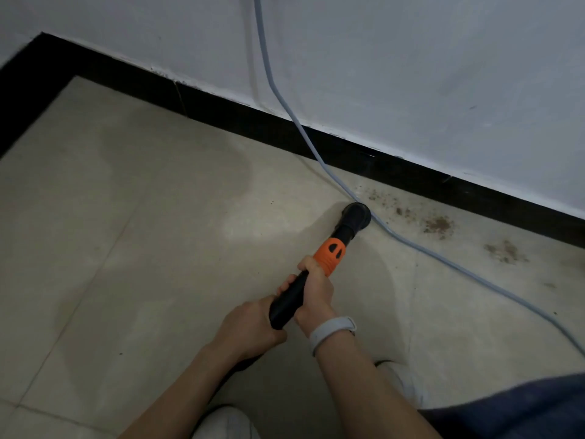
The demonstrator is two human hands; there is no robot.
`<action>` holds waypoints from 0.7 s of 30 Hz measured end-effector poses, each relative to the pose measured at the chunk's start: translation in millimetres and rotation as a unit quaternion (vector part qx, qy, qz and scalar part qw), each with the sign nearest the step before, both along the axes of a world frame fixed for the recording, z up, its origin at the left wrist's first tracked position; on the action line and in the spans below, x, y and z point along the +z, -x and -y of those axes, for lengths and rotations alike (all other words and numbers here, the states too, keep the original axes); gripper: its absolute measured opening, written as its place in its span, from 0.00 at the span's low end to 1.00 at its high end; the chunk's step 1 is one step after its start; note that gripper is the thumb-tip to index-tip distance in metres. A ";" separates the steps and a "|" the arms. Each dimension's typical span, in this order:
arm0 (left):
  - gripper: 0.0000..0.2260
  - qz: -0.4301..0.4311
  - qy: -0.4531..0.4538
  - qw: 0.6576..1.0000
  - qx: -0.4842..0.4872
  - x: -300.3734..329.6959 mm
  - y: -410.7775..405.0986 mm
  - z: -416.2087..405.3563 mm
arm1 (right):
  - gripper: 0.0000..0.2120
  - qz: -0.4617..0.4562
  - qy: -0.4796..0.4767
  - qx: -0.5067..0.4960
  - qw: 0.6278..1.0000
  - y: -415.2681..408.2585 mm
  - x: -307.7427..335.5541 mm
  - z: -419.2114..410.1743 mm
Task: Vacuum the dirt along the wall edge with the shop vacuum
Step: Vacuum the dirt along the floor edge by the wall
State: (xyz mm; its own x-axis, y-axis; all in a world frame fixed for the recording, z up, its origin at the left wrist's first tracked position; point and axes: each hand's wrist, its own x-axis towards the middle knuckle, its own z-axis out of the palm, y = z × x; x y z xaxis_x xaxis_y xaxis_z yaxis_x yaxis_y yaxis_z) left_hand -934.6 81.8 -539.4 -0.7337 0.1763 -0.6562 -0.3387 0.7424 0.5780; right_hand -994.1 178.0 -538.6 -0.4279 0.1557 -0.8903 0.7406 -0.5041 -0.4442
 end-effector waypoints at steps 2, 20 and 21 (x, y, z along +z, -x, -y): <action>0.08 -0.003 -0.002 1.000 -0.002 0.1 0.9 -0.6 | 0.07 -0.001 -0.004 -0.011 1.000 0.0 -0.7 -1.3; 0.11 -0.022 0.067 0.970 0.232 8.6 -51.4 87.1 | 0.08 -0.003 0.128 0.196 0.972 -20.6 -0.5 113.8; 0.11 -0.018 0.068 0.965 0.251 9.1 -58.5 93.8 | 0.08 -0.002 0.134 0.212 0.968 -25.0 0.5 122.7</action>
State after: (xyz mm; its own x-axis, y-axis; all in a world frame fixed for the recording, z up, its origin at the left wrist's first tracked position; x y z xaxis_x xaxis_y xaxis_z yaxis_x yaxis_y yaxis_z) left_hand -876.1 -12.0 -530.3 -0.7270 -0.2944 -0.6204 -0.6573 0.5597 0.5047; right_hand -969.1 55.3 -538.1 -0.4060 -0.2709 -0.8728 0.9049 -0.2526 -0.3425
